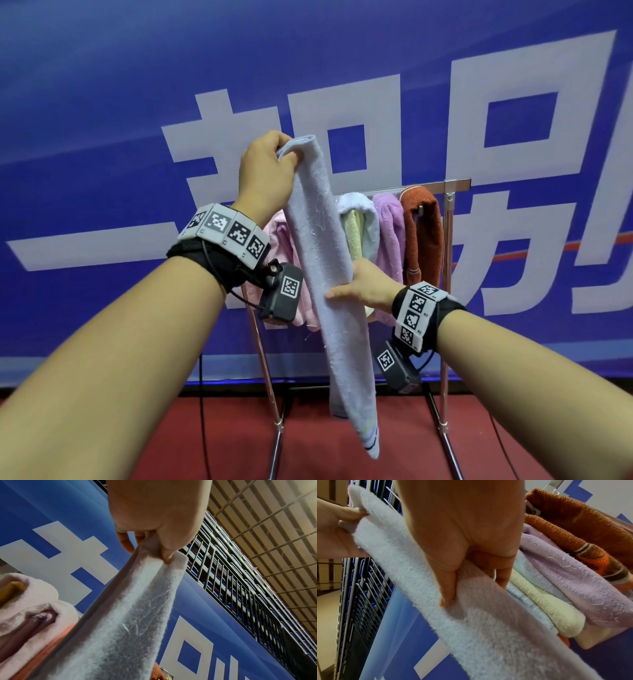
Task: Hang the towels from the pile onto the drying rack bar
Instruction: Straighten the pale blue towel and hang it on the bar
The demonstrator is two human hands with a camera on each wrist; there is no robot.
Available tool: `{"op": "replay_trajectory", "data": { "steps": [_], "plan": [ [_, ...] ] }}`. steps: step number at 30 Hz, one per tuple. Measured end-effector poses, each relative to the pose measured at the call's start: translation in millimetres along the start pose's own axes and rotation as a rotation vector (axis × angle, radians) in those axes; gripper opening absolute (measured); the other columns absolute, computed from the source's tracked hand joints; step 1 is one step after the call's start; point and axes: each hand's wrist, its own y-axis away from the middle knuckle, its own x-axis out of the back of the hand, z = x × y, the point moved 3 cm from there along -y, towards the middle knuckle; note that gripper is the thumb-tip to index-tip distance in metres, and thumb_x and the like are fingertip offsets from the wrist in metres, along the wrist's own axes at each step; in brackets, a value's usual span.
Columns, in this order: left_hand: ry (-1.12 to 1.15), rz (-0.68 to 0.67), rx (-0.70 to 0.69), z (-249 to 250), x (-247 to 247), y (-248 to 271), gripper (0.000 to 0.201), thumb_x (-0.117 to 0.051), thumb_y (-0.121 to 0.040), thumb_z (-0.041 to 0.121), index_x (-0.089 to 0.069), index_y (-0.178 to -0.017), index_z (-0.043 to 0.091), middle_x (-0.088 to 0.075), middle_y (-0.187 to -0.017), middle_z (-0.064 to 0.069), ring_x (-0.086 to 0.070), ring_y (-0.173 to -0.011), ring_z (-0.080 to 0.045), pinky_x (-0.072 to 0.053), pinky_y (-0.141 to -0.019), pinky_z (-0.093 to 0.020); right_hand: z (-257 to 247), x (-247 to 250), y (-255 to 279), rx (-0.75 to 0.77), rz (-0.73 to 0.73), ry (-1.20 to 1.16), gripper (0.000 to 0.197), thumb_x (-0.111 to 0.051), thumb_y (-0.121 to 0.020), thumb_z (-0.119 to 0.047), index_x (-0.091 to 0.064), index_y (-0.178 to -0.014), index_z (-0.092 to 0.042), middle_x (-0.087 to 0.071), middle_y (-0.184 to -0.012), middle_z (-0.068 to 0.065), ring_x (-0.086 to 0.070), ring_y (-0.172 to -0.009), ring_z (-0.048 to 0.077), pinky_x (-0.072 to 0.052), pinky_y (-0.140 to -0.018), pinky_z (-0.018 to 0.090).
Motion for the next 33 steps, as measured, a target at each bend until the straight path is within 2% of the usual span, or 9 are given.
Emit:
{"op": "replay_trajectory", "data": {
  "steps": [9,11,14,16,18,22,27,31,33],
  "plan": [
    [0.049,0.083,0.070,-14.9,17.0,-5.2,0.007,-0.058,-0.092,0.020,-0.063,-0.088,0.019,-0.067,-0.087,0.001,-0.064,-0.082,-0.019,-0.057,-0.077,-0.043,19.4,4.1,14.3,-0.070,-0.077,0.098,0.027,-0.081,-0.077,-0.016,-0.069,-0.100,-0.007,-0.073,-0.101,0.005,-0.069,-0.091,0.016,-0.059,-0.075,0.029],
    [0.029,0.094,0.077,-19.4,21.0,-3.8,0.007,-0.056,-0.091,0.021,-0.061,-0.086,0.020,-0.065,-0.085,0.001,-0.063,-0.082,-0.021,-0.056,-0.074,-0.041,23.0,10.5,15.3,-0.083,-0.004,0.120,0.017,-0.078,-0.080,-0.015,-0.071,-0.094,-0.007,-0.072,-0.094,0.004,-0.066,-0.083,0.011,-0.056,-0.068,0.023],
    [-0.067,0.075,0.093,-30.0,22.9,1.0,0.008,-0.053,-0.094,0.023,-0.058,-0.089,0.019,-0.062,-0.086,0.003,-0.057,-0.076,-0.015,-0.047,-0.062,-0.029,17.0,25.4,16.0,-0.050,0.079,0.217,0.004,-0.072,-0.078,-0.013,-0.068,-0.079,-0.014,-0.070,-0.083,0.001,-0.060,-0.079,0.012,-0.052,-0.071,0.029],
    [-0.134,0.028,0.118,-43.9,22.2,4.8,0.009,-0.054,-0.094,0.026,-0.058,-0.090,0.019,-0.062,-0.086,0.002,-0.056,-0.077,-0.016,-0.045,-0.062,-0.030,11.3,38.2,16.4,-0.046,0.144,0.294,0.017,-0.066,-0.076,-0.008,-0.057,-0.065,-0.019,-0.060,-0.071,-0.004,-0.053,-0.075,0.014,-0.043,-0.062,0.027],
    [-0.181,-0.030,0.160,-62.1,21.1,9.8,0.010,-0.055,-0.091,0.027,-0.058,-0.085,0.020,-0.063,-0.084,0.000,-0.058,-0.079,-0.021,-0.047,-0.066,-0.033,3.6,53.2,17.9,-0.042,0.213,0.325,0.012,-0.063,-0.074,-0.008,-0.058,-0.067,-0.017,-0.061,-0.072,-0.003,-0.053,-0.073,0.015,-0.040,-0.060,0.027],
    [-0.340,-0.251,0.246,-95.7,13.1,28.7,0.015,-0.060,-0.083,0.023,-0.060,-0.073,0.012,-0.064,-0.074,-0.006,-0.057,-0.070,-0.025,-0.047,-0.063,-0.033,-11.2,88.2,23.4,-0.044,0.335,0.324,0.014,-0.058,-0.075,-0.007,-0.068,-0.082,-0.014,-0.067,-0.079,-0.002,-0.060,-0.073,0.011,-0.045,-0.059,0.023],
    [-0.444,-0.481,0.317,-110.3,-8.5,53.7,0.032,-0.063,-0.078,0.011,-0.044,-0.053,0.014,-0.045,-0.058,-0.005,-0.044,-0.060,-0.022,-0.030,-0.051,-0.027,-47.8,117.2,22.6,0.007,0.331,0.396,0.016,-0.059,-0.076,-0.005,-0.071,-0.076,-0.015,-0.070,-0.081,0.007,-0.061,-0.073,0.012,-0.051,-0.062,0.028],
    [-0.366,-0.630,0.277,-87.9,-41.1,66.3,0.006,-0.067,-0.074,0.008,-0.069,-0.076,0.013,-0.065,-0.074,0.000,-0.060,-0.076,-0.020,-0.046,-0.065,-0.026,-77.9,126.5,23.1,0.047,0.324,0.497,0.018,-0.061,-0.076,-0.011,-0.066,-0.069,-0.027,-0.069,-0.078,-0.003,-0.064,-0.074,0.011,-0.050,-0.060,0.026],
    [-0.197,-0.605,0.213,-61.5,-62.5,66.8,0.017,-0.067,-0.076,0.007,-0.071,-0.091,0.014,-0.069,-0.087,0.002,-0.064,-0.086,-0.016,-0.052,-0.080,-0.028,-87.0,127.6,22.4,0.033,0.307,0.536,0.015,-0.062,-0.075,-0.016,-0.065,-0.069,-0.030,-0.070,-0.078,-0.005,-0.065,-0.076,0.011,-0.053,-0.063,0.028]
  ]
}}
